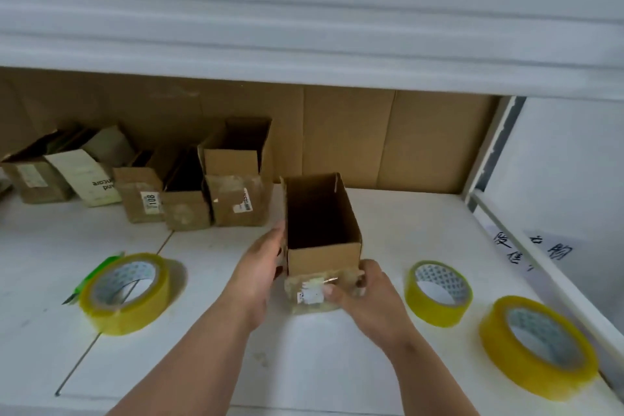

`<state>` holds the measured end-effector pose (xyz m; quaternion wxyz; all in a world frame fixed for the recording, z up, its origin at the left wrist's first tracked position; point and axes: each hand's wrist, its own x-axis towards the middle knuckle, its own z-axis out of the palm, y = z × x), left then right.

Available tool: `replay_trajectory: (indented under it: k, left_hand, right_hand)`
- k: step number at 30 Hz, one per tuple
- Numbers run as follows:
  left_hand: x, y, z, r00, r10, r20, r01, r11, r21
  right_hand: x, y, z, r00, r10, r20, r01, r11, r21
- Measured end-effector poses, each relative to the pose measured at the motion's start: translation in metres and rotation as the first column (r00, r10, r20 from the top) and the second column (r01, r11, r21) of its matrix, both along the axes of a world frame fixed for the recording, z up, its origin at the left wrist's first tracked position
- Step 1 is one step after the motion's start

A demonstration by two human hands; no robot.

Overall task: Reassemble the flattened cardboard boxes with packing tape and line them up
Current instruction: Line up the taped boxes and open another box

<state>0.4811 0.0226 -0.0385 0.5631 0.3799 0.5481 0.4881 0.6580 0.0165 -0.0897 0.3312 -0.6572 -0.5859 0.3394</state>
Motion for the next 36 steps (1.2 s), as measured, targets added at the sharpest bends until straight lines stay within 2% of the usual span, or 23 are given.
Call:
replay_trajectory:
  k: [2,6,11,14,18,23,25,26,27,28,29,30,31,36]
  left_hand:
    - [-0.005,0.006,-0.002,0.998,0.049,-0.043,-0.049,0.999,0.006]
    - [-0.011,0.019,0.0,1.0,0.028,0.003,-0.028,0.992,0.123]
    - [-0.02,0.05,0.0,0.974,-0.062,-0.218,0.097,0.984,0.151]
    - [-0.028,0.061,0.002,0.951,-0.072,-0.301,0.128,0.977,0.172]
    - [-0.039,0.074,0.003,0.95,-0.082,-0.303,0.134,0.979,0.156]
    - [-0.055,0.088,0.0,0.979,-0.087,-0.184,0.11,0.987,0.117]
    - [-0.058,0.09,0.001,0.953,-0.138,-0.27,0.178,0.976,0.127]
    - [-0.058,0.091,0.002,0.903,-0.164,-0.397,0.229,0.966,0.121]
    - [-0.058,0.092,0.002,0.778,-0.185,-0.6,0.298,0.95,0.093]
    - [-0.057,0.093,0.001,0.569,-0.18,-0.803,0.334,0.942,0.026]
    - [-0.058,0.093,0.0,0.33,-0.155,-0.931,0.319,0.947,-0.045]
    - [-0.059,0.091,0.001,0.15,-0.123,-0.981,0.297,0.952,-0.073]
    - [-0.061,0.089,0.001,0.056,-0.114,-0.992,0.284,0.954,-0.093]
    - [-0.071,0.069,-0.002,-0.01,-0.112,-0.994,0.241,0.964,-0.111]
  right_hand:
    - [-0.002,0.011,0.002,0.996,-0.014,-0.092,0.017,0.999,0.037]
    - [-0.014,0.035,0.008,0.995,-0.012,-0.1,0.018,0.998,0.059]
    - [-0.032,0.061,0.016,0.994,-0.013,-0.111,0.021,0.998,0.063]
    - [-0.043,0.078,0.019,0.991,-0.018,-0.132,0.024,0.999,0.039]
    - [-0.06,0.094,0.029,0.983,0.033,-0.178,-0.03,0.999,0.02]
    - [-0.073,0.106,0.027,0.921,0.131,-0.366,-0.144,0.99,-0.008]
    - [-0.077,0.109,0.025,0.936,0.224,-0.272,-0.238,0.971,-0.017]
    - [-0.079,0.11,0.024,0.952,0.263,-0.157,-0.271,0.962,-0.033]
    - [-0.081,0.111,0.023,0.957,0.288,-0.024,-0.289,0.957,-0.039]
    - [-0.084,0.112,0.022,0.944,0.303,0.126,-0.301,0.953,-0.039]
    - [-0.085,0.115,0.017,0.915,0.305,0.266,-0.306,0.951,-0.039]
    - [-0.086,0.115,0.015,0.887,0.289,0.36,-0.291,0.955,-0.048]
    - [-0.087,0.115,0.012,0.87,0.273,0.41,-0.277,0.959,-0.049]
    - [-0.092,0.098,0.008,0.838,0.257,0.482,-0.279,0.96,-0.028]
